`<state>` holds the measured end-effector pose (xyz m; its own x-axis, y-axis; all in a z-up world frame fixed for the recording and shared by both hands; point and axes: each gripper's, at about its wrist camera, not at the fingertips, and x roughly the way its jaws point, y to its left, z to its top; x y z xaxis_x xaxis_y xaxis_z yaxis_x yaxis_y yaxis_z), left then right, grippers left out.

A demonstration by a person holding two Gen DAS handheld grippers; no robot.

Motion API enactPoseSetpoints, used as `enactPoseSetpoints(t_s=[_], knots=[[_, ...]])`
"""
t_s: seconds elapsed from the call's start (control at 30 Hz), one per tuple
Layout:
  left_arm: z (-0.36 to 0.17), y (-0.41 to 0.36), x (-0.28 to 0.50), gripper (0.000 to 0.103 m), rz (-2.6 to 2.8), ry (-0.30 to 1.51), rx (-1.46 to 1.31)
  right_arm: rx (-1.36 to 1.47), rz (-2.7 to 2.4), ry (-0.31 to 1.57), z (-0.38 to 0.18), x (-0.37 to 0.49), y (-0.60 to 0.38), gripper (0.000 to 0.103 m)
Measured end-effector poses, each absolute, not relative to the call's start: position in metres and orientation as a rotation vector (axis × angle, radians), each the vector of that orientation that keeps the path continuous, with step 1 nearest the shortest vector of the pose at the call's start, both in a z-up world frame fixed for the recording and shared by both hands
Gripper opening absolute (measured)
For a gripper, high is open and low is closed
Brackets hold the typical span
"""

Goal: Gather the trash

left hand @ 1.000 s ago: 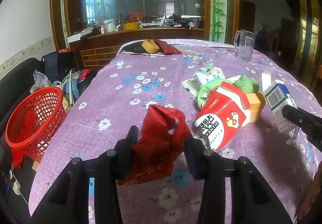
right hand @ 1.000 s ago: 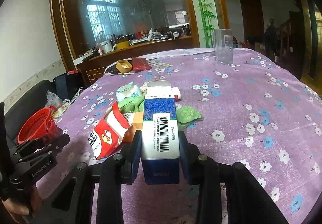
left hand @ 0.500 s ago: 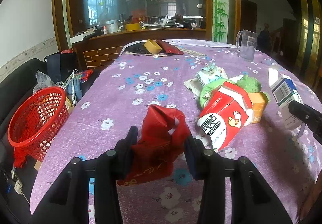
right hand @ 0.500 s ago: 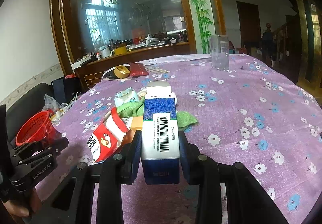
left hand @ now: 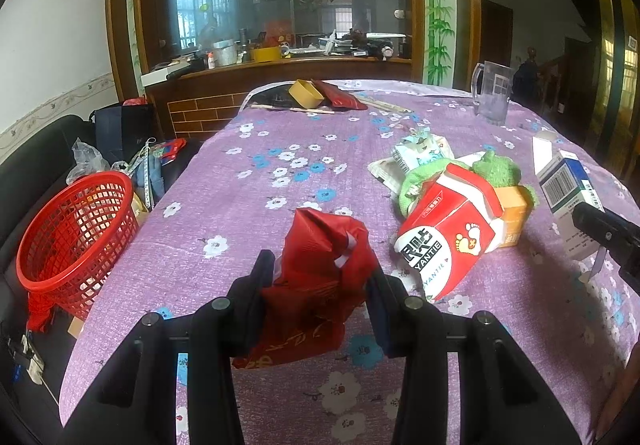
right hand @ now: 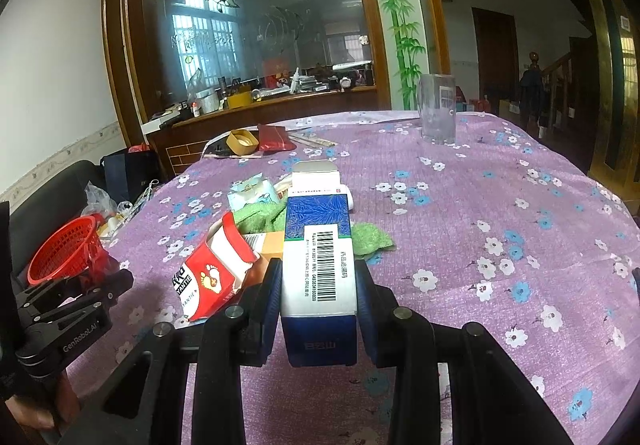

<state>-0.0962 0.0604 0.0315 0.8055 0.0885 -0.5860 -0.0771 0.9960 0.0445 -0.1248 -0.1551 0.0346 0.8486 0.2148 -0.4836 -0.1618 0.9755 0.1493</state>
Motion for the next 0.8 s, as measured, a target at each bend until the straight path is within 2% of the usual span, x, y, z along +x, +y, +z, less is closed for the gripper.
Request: enactPoseSetpoints(t_s=[0.8], knots=[[0.051, 0.072, -0.120, 0.042, 0.095, 0.587, -0.026, 0.049, 0.266, 0.518, 0.058, -0.161, -0.126, 0.037]])
